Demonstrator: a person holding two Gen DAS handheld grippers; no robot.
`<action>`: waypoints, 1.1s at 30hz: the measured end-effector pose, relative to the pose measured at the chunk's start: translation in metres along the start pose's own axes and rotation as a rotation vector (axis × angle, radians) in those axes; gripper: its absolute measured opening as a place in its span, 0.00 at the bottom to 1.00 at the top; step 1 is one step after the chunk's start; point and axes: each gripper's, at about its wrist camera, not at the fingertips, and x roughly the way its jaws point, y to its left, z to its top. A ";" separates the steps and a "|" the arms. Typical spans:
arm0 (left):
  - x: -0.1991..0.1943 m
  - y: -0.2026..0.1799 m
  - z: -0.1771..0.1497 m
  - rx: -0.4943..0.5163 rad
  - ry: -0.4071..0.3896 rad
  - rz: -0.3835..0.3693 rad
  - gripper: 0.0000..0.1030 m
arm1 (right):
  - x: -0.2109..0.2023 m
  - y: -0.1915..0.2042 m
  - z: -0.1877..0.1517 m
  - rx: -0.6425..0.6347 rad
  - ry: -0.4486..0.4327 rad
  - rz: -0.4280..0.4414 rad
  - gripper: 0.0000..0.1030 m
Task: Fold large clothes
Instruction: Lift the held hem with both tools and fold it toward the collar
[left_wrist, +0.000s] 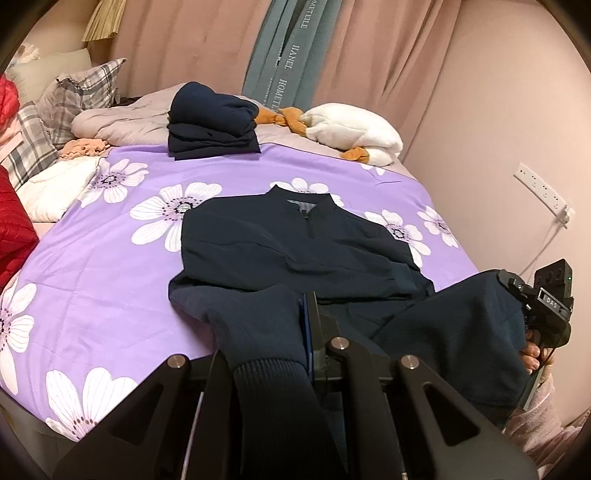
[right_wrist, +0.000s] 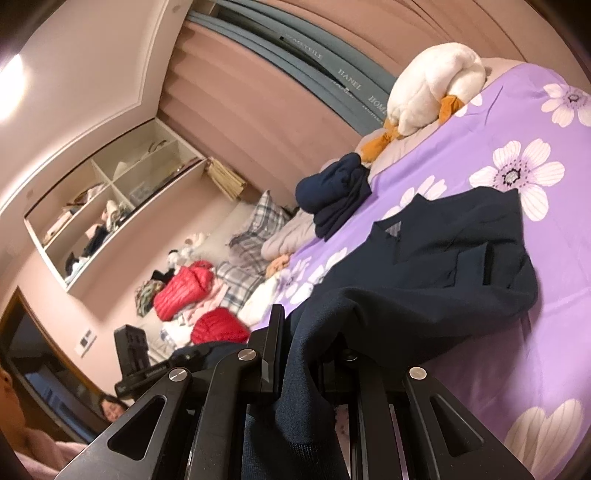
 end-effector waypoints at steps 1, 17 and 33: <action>0.001 0.001 0.001 0.000 -0.001 0.003 0.09 | 0.001 -0.001 0.001 0.000 -0.002 -0.003 0.15; 0.016 0.014 0.019 -0.008 -0.009 0.035 0.09 | 0.011 -0.006 0.018 0.006 -0.022 -0.049 0.15; 0.033 0.032 0.036 -0.029 -0.019 0.056 0.10 | 0.027 -0.014 0.035 0.006 -0.032 -0.089 0.15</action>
